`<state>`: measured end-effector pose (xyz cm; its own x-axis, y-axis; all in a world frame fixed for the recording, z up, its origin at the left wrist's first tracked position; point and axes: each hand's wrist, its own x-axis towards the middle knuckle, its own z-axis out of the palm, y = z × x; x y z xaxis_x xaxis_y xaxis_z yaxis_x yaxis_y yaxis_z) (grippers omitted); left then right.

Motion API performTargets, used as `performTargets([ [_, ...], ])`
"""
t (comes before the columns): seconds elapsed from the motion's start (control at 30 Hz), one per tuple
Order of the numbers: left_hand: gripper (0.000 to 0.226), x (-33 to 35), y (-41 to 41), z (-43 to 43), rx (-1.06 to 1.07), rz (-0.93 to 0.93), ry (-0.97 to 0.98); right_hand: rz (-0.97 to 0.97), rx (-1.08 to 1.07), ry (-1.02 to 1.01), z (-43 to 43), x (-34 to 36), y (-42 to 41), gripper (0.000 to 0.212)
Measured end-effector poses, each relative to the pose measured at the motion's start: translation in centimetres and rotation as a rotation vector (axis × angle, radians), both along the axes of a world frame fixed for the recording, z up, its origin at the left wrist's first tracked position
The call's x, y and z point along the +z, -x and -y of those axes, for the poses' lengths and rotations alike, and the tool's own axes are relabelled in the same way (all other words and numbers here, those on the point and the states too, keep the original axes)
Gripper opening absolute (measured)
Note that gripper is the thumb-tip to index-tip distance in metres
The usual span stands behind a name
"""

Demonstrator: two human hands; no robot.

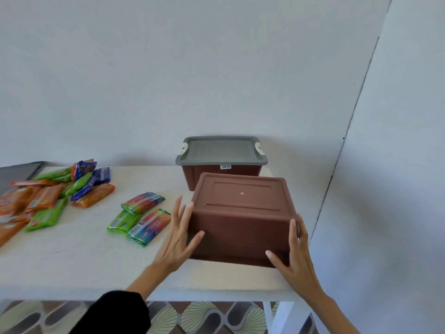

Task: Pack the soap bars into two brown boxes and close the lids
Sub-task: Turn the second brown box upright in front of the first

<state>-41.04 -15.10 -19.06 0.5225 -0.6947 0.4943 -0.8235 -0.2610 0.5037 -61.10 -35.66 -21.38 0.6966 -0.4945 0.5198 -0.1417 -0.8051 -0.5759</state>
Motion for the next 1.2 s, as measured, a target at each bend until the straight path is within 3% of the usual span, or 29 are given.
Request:
performTargets([
  [0.13, 0.083, -2.0, 1.7, 0.1, 0.045, -0.107, -0.150, -0.045, -0.004, -0.084, -0.4, 0.0, -0.1, 0.081],
  [0.23, 0.091, 0.0, 2.2, 0.0, 0.047, -0.109, -0.139, -0.023, -0.007, -0.084, -0.7, 1.7, -0.3, 0.082],
  [0.4, 0.079, 6.1, 1.7, -0.2, 0.194, 0.029, -0.026, -0.008, -0.031, -0.010, -0.9, 7.6, -0.2, 0.081],
  [0.53, 0.074, 11.2, 0.8, -0.4, 0.249, 0.102, -0.099, -0.125, 0.006, -0.107, -0.5, 13.2, -0.4, 0.068],
  [0.7, 0.056, 15.5, -2.3, 0.4, 0.221, -0.087, -0.397, -0.268, 0.124, -0.418, 1.6, 17.9, -0.9, 0.056],
  [0.8, 0.053, 16.2, -4.2, 1.6, 0.186, -0.235, -0.433, -0.334, 0.142, -0.484, 2.7, 18.4, -2.1, 0.055],
  [0.97, 0.051, 16.4, -5.0, 2.7, 0.137, -0.538, -0.265, -0.276, 0.080, -0.631, 4.9, 17.4, -4.1, 0.041],
  [1.1, 0.046, 13.7, -4.9, 2.6, 0.228, -0.459, 0.083, -0.052, 0.070, -0.557, 5.1, 14.5, -4.4, 0.051],
  [1.2, 0.040, 11.0, -3.4, 2.1, 0.224, -0.354, 0.381, 0.152, 0.033, -0.465, 3.7, 11.5, -4.2, 0.072],
])
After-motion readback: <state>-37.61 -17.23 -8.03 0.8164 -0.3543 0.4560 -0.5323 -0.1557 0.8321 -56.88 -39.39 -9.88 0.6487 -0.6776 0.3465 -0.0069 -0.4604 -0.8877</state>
